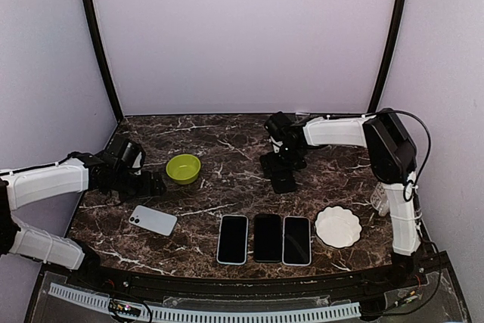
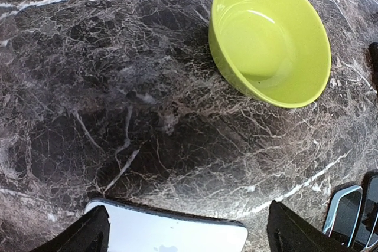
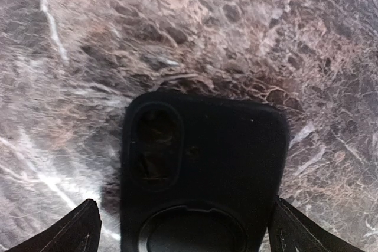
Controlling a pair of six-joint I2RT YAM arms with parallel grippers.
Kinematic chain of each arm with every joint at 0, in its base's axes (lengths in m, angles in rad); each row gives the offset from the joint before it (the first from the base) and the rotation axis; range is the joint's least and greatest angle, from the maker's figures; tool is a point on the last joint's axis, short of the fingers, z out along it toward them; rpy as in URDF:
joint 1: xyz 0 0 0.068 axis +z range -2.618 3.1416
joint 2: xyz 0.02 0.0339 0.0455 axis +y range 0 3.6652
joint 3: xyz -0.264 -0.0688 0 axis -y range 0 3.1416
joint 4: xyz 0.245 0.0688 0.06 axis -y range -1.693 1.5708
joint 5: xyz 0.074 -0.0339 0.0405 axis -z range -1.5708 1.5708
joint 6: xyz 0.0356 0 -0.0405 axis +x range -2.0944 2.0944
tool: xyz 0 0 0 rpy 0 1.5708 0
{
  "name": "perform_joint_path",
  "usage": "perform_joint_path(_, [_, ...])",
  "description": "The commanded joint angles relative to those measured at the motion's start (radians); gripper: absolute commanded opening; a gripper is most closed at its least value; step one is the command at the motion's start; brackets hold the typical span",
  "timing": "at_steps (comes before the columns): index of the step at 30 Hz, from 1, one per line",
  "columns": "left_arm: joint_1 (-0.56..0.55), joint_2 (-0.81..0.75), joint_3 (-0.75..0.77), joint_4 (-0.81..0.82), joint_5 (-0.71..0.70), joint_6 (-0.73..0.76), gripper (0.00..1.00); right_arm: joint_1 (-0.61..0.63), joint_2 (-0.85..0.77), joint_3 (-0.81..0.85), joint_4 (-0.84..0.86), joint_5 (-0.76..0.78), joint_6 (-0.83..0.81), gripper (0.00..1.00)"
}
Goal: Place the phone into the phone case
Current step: Pick up the phone case from the center of the board.
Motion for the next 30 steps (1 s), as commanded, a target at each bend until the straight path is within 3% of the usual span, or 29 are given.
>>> perform_joint_path(1, [0.006, 0.007, 0.038, 0.022, 0.02, 0.024, 0.94, 0.007, 0.036, -0.004, -0.059, -0.013, 0.013, 0.99])
perform_joint_path(3, [0.006, 0.0, 0.041, 0.024, 0.012, 0.042, 0.94, 0.013, 0.038, -0.018, -0.071, 0.025, 0.02, 0.97])
perform_joint_path(9, [0.006, -0.031, 0.046, 0.025, -0.008, 0.093, 0.92, 0.026, 0.01, -0.061, -0.062, 0.026, 0.024, 0.74])
perform_joint_path(14, [0.005, -0.073, 0.075, 0.035, 0.03, 0.125, 0.89, 0.058, -0.107, -0.082, -0.002, -0.008, -0.045, 0.67])
perform_joint_path(24, [-0.014, -0.14, 0.181, 0.169, 0.444, 0.305, 0.78, 0.158, -0.415, -0.176, 0.19, -0.302, -0.203, 0.6])
perform_joint_path(27, [-0.054, -0.158, 0.222, 0.236, 0.524, 0.432, 0.76, 0.181, -0.505, -0.229, 0.234, -0.414, -0.225, 0.56])
perform_joint_path(30, [-0.164, -0.175, 0.243, 0.306, 0.571, 0.617, 0.75, 0.208, -0.583, -0.299, 0.289, -0.54, -0.233, 0.55])
